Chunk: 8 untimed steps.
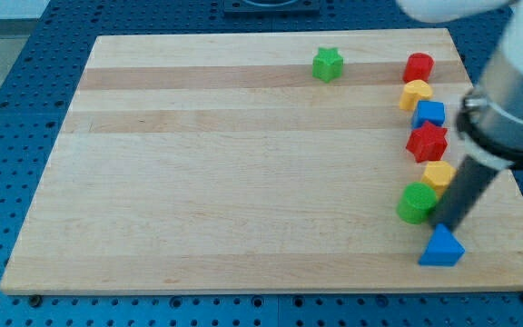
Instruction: Place the arm towards the bottom centre of the board
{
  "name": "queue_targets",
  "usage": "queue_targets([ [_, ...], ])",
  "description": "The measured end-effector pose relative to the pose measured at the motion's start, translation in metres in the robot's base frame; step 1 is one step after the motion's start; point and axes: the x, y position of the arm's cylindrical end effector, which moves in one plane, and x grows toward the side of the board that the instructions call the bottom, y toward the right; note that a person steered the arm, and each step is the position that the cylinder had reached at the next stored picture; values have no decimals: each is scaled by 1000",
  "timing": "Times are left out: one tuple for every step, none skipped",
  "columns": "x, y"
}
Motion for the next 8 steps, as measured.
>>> queue_targets([
  [0,-69],
  [-1,-136],
  [-5,-169],
  [-5,-169],
  [36,-168],
  [63,-163],
  [63,-163],
  [62,-142],
])
